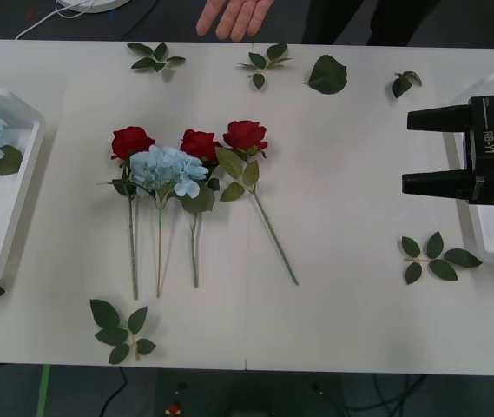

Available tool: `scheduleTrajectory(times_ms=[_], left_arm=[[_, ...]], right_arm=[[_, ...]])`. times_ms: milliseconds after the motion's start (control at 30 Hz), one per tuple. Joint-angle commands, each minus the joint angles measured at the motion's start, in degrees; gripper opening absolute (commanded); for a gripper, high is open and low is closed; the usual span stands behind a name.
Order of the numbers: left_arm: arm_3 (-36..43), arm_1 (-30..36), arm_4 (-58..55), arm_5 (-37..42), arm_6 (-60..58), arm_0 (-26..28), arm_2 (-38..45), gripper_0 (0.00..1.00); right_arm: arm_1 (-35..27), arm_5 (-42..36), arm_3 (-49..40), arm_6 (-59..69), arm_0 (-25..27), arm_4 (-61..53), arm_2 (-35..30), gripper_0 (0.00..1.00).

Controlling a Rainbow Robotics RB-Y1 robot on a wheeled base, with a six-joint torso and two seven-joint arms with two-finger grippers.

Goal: Place the red flowers into the right box and the blue flowers into the left box. If a person shows an open palm, hand one flower to the person first, then continue sorting.

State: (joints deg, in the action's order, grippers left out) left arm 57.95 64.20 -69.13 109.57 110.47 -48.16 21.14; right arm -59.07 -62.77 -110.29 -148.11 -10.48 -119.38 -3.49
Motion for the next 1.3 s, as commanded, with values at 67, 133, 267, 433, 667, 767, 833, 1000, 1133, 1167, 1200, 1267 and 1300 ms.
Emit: scheduleTrajectory(times_ms=[67,133,267,433,667,767,833,1000,1133,1167,1200,1267,1300], left_arm=[[0.41,3.48,-0.65,0.43,1.15,-0.27,0.66,0.00],[0.41,3.48,-0.65,0.43,1.15,-0.27,0.66,0.00],[0.41,3.48,-0.65,0.43,1.15,-0.27,0.66,0.00],[0.41,3.48,-0.65,0.43,1.15,-0.27,0.66,0.00],[0.41,3.48,-0.65,0.43,1.15,-0.27,0.66,0.00],[0.41,3.48,-0.65,0.43,1.15,-0.27,0.66,0.00],[0.41,3.48,-0.65,0.43,1.15,-0.27,0.66,0.00],[0.41,3.48,-0.65,0.43,1.15,-0.27,0.66,0.00],[0.41,3.48,-0.65,0.43,1.15,-0.27,0.66,0.00],[0.41,3.48,-0.65,0.43,1.15,-0.27,0.66,0.00],[0.41,3.48,-0.65,0.43,1.15,-0.27,0.66,0.00],[0.41,3.48,-0.65,0.43,1.15,-0.27,0.66,0.00],[0.41,3.48,-0.65,0.43,1.15,-0.27,0.66,0.00]], right_arm=[[-2.72,0.45,-0.54,-0.69,0.90,-0.95,-1.35,1.00],[-2.72,0.45,-0.54,-0.69,0.90,-0.95,-1.35,1.00],[-2.72,0.45,-0.54,-0.69,0.90,-0.95,-1.35,1.00],[-2.72,0.45,-0.54,-0.69,0.90,-0.95,-1.35,1.00],[-2.72,0.45,-0.54,-0.69,0.90,-0.95,-1.35,1.00],[-2.72,0.45,-0.54,-0.69,0.90,-0.95,-1.35,1.00],[-2.72,0.45,-0.54,-0.69,0.90,-0.95,-1.35,1.00],[-2.72,0.45,-0.54,-0.69,0.90,-0.95,-1.35,1.00],[-2.72,0.45,-0.54,-0.69,0.90,-0.95,-1.35,1.00],[-2.72,0.45,-0.54,-0.69,0.90,-0.95,-1.35,1.00],[-2.72,0.45,-0.54,-0.69,0.90,-0.95,-1.35,1.00],[-2.72,0.45,-0.54,-0.69,0.90,-0.95,-1.35,1.00],[-2.72,0.45,-0.54,-0.69,0.90,-0.95,-1.35,1.00]])
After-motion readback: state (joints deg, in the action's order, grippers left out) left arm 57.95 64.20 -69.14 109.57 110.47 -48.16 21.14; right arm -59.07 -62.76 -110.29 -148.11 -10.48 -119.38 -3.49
